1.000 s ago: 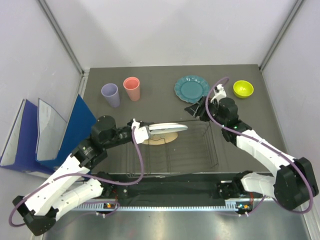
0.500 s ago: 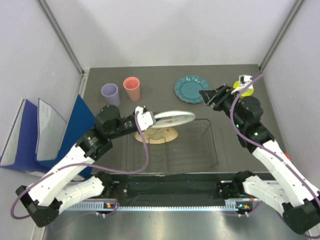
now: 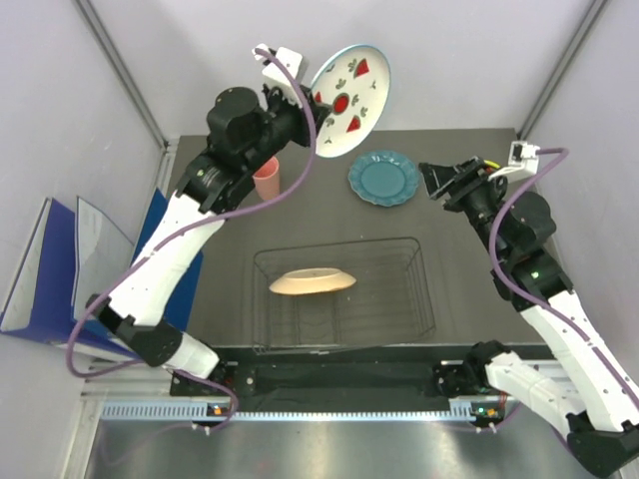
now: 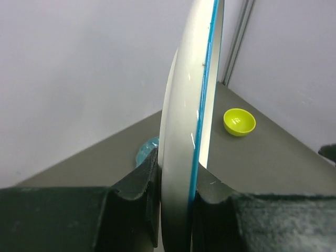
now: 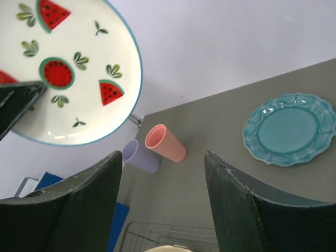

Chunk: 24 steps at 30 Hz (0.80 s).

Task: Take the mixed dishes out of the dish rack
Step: Pick up the plate from the dish rack.

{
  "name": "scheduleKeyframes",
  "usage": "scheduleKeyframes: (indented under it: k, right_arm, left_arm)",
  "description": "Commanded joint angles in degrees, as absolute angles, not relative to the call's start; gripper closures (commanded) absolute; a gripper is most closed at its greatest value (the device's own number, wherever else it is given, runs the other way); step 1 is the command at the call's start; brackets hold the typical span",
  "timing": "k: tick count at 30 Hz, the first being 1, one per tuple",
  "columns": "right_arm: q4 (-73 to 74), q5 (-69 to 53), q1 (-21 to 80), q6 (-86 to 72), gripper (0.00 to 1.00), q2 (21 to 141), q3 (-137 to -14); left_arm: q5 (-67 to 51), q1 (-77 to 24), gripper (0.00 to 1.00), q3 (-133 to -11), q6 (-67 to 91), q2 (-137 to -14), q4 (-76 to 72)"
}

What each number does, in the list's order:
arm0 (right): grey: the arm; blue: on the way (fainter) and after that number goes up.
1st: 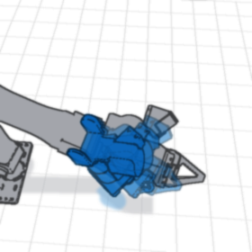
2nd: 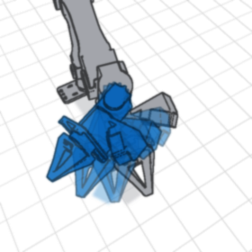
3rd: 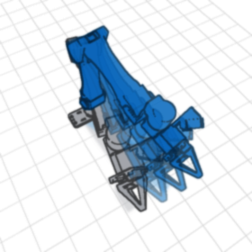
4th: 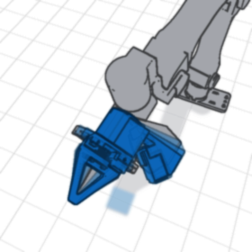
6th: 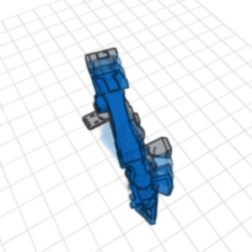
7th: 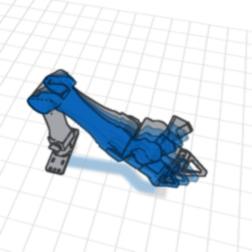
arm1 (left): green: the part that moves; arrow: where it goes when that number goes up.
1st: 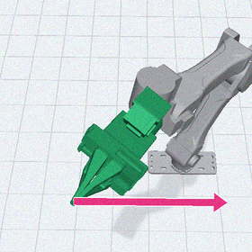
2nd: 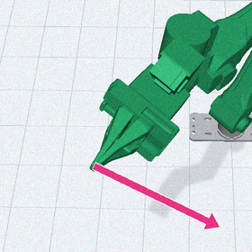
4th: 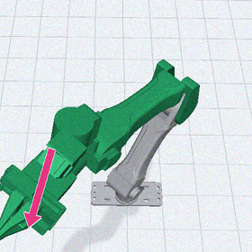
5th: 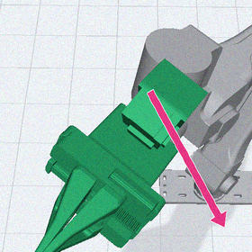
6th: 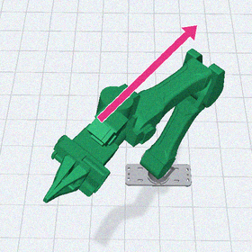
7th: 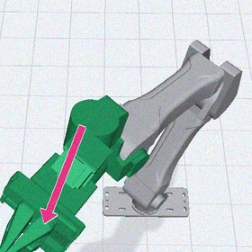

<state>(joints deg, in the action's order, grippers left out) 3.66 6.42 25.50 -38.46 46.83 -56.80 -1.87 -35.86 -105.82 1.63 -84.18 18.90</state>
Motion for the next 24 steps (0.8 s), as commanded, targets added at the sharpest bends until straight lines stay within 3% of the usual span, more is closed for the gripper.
scheduleKeyframes:
  k: [1,14,17,20,24]
  right_arm:
    - [5.5,7.7,25.8,-37.1,0.36,47.4,-59.3]
    - [5.6,7.4,25.7,-35.6,0.35,51.5,-58.4]
    - [3.5,4.5,25.1,-36.2,0.32,54.3,-57.9]
    - [0.7,-2.9,23.6,-37.7,0.19,58.2,-57.9]
    - [-7.3,-7.9,21.5,-40.4,0.17,60.9,-55.9]
  left_arm:
    - [-7.6,-32.0,1.0,-110.7,14.8,-87.7,17.3]
    - [-18.6,-21.1,1.0,-102.1,29.1,-89.4,9.8]
    - [-20.8,-20.7,1.0,-101.7,31.3,-89.8,8.2]
    - [-24.8,-20.0,1.0,-101.8,34.4,-90.6,6.9]
    - [-29.0,-18.9,1.0,-100.5,39.3,-91.0,3.7]
